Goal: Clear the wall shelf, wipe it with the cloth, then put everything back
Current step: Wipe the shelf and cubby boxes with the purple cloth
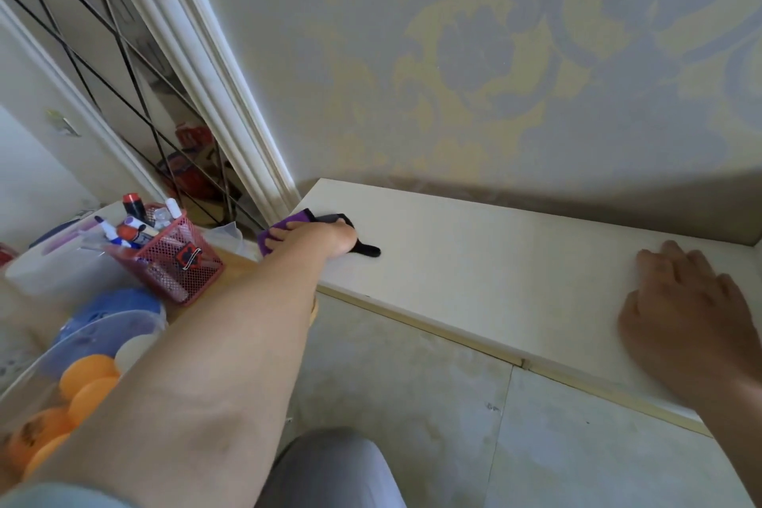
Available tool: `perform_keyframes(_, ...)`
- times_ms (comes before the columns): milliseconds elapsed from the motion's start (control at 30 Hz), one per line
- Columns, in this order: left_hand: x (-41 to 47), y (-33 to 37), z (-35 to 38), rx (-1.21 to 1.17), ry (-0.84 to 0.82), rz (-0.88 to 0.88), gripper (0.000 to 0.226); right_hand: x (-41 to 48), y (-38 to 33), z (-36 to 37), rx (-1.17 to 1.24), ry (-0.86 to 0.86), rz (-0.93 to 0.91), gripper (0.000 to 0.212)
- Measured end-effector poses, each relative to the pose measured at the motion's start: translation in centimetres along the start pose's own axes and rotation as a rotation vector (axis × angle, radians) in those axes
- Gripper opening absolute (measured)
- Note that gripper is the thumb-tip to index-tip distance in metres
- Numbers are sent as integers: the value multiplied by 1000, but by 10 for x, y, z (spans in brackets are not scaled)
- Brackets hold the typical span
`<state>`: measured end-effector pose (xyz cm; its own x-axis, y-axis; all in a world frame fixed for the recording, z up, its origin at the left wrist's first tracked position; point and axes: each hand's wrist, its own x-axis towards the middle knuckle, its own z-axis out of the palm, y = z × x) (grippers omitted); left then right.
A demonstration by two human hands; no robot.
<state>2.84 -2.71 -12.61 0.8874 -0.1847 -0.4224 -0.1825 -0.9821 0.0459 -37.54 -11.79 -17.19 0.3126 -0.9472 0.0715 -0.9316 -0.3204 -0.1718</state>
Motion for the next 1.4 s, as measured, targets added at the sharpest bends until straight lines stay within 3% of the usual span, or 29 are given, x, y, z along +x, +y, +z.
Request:
perform_keyframes(100, 181, 9, 29, 38, -2, 71, 125, 5, 3, 5, -8, 42, -13, 33)
perform_keyframes(133, 192, 9, 30, 35, 23, 71, 124, 7, 3, 7, 4, 51, -10, 32)
perform_keyframes(233, 36, -1, -5, -3, 48, -34, 110, 9, 2, 12, 19, 58, -5, 37)
perform_keyframes(333, -56, 8, -4, -89, 69, -55, 101, 8, 1, 12, 17, 59, 28, 42)
perform_keyframes(400, -75, 19, 13, -142, 75, 31, 100, 8, 0, 11, 13, 56, 25, 42)
perform_keyframes(600, -195, 63, 88, 5, -88, 363, 95, 8, 1, 11, 72, 64, 1, 26)
perform_keyframes(733, -178, 49, 81, 108, -55, 408, 95, 5, 3, 9, 121, 117, -37, 15)
perform_keyframes(833, -136, 28, 44, 39, -6, 266, 98, 3, 3, 8, 71, 129, -50, 15)
perform_keyframes(933, -129, 23, 38, 6, -27, 195, 99, 6, 1, 8, 29, 96, -4, 32)
perform_keyframes(1100, -129, 27, 42, 95, 3, 252, 99, 6, 3, 9, 14, 110, -29, 24)
perform_keyframes(1400, -125, 15, 53, 194, 11, 453, 91, 3, -1, 0, -23, 34, -21, 34)
